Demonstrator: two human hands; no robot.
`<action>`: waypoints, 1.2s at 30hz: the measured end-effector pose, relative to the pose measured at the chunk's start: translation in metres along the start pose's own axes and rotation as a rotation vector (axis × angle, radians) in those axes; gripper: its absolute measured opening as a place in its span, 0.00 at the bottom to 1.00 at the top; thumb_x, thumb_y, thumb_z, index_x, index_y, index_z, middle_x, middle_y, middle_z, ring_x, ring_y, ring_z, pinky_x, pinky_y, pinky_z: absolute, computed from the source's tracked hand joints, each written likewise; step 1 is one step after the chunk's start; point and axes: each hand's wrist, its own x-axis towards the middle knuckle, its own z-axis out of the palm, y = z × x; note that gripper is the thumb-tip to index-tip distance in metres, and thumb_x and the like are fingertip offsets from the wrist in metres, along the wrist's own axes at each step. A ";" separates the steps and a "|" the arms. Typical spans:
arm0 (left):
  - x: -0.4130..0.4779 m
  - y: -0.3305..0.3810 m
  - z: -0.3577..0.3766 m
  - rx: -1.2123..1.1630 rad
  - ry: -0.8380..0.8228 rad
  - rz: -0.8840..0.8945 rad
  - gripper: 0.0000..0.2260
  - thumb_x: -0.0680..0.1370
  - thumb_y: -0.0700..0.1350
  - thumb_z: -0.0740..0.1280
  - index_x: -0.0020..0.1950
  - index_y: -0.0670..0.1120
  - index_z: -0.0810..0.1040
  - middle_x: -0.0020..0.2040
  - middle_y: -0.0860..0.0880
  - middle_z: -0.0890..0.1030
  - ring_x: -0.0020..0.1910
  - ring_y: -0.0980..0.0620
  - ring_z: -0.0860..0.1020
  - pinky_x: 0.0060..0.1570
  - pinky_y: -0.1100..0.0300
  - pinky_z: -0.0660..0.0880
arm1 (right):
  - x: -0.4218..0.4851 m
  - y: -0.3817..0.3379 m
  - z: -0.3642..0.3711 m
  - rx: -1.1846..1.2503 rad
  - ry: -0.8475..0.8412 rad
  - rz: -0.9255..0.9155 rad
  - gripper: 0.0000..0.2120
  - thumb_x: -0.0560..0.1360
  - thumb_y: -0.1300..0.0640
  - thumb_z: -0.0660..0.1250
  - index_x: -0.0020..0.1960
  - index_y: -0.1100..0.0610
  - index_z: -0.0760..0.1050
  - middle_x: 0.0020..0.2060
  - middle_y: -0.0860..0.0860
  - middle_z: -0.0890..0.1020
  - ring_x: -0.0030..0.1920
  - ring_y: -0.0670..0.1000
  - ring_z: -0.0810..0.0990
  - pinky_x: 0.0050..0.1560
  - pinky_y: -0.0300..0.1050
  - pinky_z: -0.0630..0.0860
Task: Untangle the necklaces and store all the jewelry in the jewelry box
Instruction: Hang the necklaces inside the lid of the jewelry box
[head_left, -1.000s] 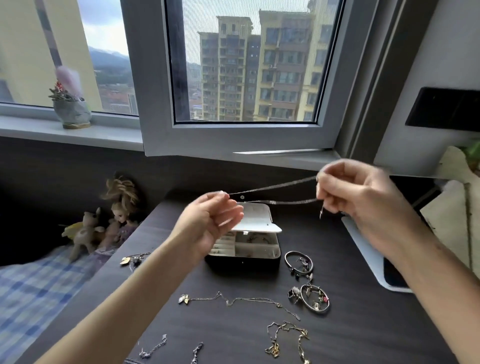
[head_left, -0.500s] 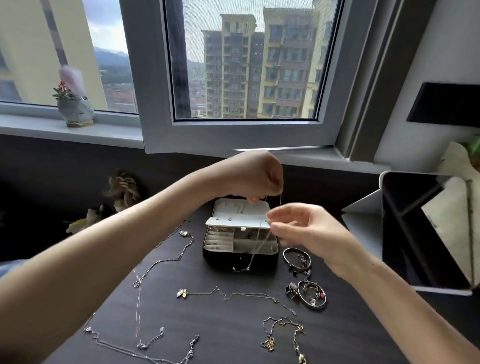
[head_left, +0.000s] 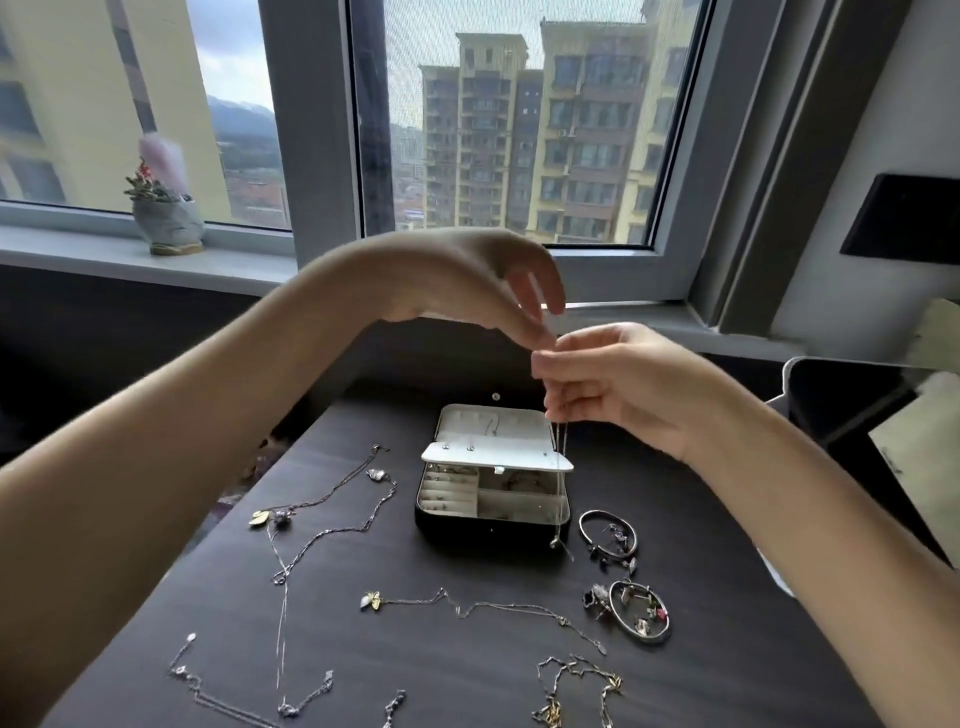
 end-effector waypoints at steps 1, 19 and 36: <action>-0.001 -0.007 -0.004 -0.110 0.006 0.009 0.09 0.73 0.46 0.71 0.52 0.53 0.78 0.50 0.53 0.81 0.49 0.57 0.78 0.51 0.62 0.75 | 0.001 -0.004 -0.002 0.002 0.011 -0.015 0.03 0.71 0.63 0.70 0.39 0.61 0.79 0.30 0.54 0.79 0.32 0.50 0.78 0.45 0.48 0.79; 0.114 -0.184 0.146 0.229 0.030 -0.349 0.11 0.78 0.46 0.60 0.58 0.50 0.77 0.60 0.48 0.76 0.61 0.45 0.73 0.61 0.50 0.66 | 0.043 -0.038 -0.027 -0.081 0.157 -0.186 0.08 0.75 0.58 0.68 0.42 0.63 0.80 0.29 0.52 0.78 0.31 0.48 0.76 0.42 0.47 0.81; 0.095 -0.190 0.177 0.301 0.598 0.033 0.13 0.67 0.53 0.56 0.37 0.50 0.77 0.37 0.54 0.76 0.43 0.49 0.76 0.45 0.58 0.53 | 0.104 -0.028 -0.031 -0.019 0.243 -0.225 0.09 0.77 0.59 0.67 0.41 0.62 0.79 0.29 0.51 0.76 0.29 0.47 0.75 0.35 0.42 0.79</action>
